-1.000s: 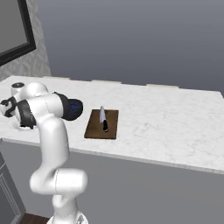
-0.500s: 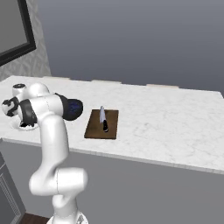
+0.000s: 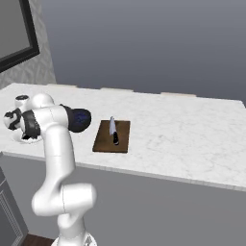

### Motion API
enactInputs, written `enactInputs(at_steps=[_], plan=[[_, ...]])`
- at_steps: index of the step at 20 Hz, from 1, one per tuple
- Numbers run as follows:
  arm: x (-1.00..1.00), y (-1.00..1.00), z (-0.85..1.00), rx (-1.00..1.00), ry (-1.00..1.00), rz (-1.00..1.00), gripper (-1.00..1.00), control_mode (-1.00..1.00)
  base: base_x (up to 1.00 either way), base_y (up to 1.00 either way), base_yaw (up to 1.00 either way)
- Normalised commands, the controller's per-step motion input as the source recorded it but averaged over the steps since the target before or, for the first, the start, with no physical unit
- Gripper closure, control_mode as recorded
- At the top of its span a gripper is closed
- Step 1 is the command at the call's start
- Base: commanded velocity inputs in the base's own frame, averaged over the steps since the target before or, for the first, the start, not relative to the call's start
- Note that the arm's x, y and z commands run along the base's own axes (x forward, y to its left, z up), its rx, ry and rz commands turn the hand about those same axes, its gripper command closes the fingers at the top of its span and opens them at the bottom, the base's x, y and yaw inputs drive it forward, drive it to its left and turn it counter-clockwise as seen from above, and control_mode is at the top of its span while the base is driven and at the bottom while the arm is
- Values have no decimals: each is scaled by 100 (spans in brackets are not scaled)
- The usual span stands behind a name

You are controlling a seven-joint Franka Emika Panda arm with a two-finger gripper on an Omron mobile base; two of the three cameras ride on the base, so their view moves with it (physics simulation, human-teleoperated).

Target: Pick up the knife from the drawer and place it on the cutting board. Then place the meat from the plate to the cutting board.

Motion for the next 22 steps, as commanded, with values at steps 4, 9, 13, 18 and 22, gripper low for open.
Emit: enactInputs(at_steps=[4, 9, 13, 18, 22], plan=[[11, 15, -42, 0, 5, 0, 100, -100, 0, 0, 0], [1, 7, -15, -1, 0, 0, 100, -100, 0, 0, 0], [0, 0, 14, -3, -1, -1, 100, -100, 0, 0, 0], [0, -10, 76, -7, -4, 0, 100, -100, 0, 0, 0], [-14, -21, 100, -5, -2, 8, 100, -100, 0, 0, 0]])
